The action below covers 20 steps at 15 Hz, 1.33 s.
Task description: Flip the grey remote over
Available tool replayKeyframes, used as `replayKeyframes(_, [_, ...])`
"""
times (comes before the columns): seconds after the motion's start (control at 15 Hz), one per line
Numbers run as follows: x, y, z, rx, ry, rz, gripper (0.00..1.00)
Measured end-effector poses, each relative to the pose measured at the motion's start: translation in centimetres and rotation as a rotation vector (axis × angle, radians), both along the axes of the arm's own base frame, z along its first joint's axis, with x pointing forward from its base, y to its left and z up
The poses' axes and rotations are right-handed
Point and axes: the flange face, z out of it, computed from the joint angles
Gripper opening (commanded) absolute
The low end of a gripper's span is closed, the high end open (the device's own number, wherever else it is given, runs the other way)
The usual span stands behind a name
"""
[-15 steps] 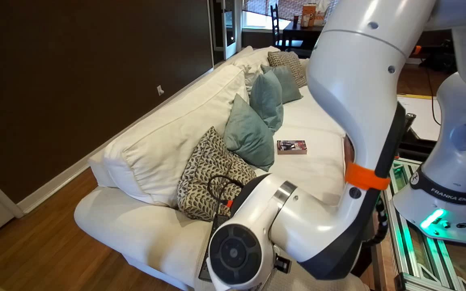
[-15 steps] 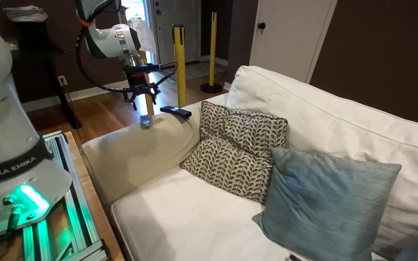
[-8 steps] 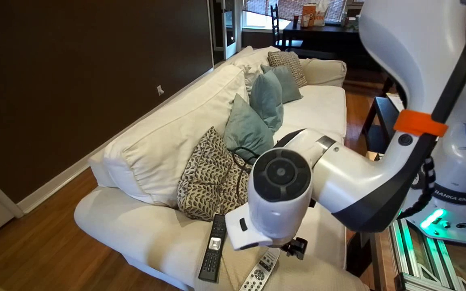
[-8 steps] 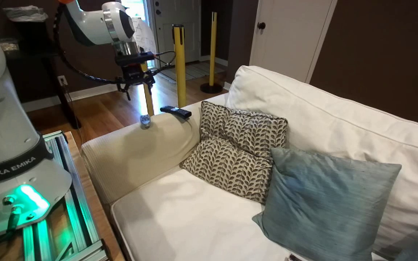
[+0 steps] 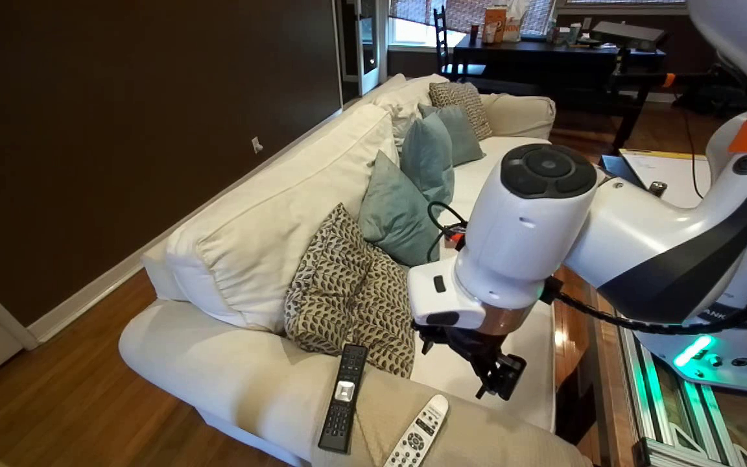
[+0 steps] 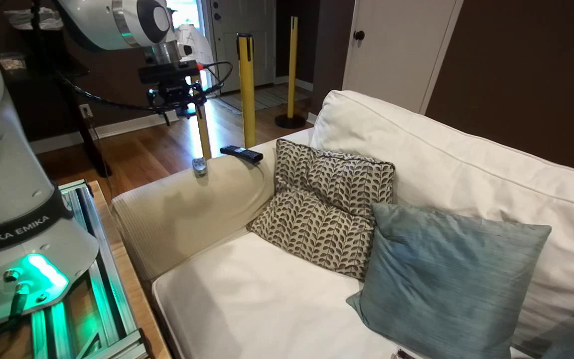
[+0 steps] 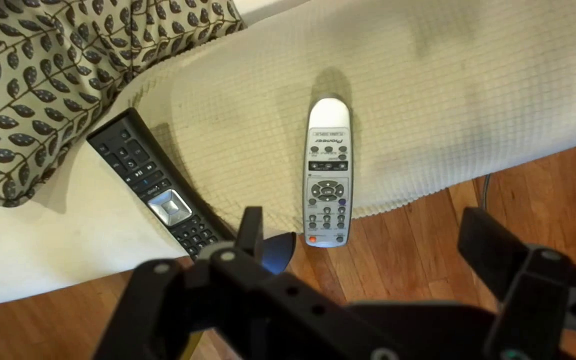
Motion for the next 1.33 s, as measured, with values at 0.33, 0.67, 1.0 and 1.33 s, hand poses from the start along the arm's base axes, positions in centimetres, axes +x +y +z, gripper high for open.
replayKeyframes(0.33, [-1.7,-1.3,2.7,0.031,-0.053,-0.045,1.00])
replayKeyframes(0.67, [-2.9,-1.9,5.3,0.050,-0.114,-0.053,1.00])
replayKeyframes(1.0, [-3.3,-2.1,5.7,0.053,-0.125,-0.054,1.00])
replayKeyframes(1.33, [-3.3,-2.1,5.7,0.053,-0.125,-0.055,1.00])
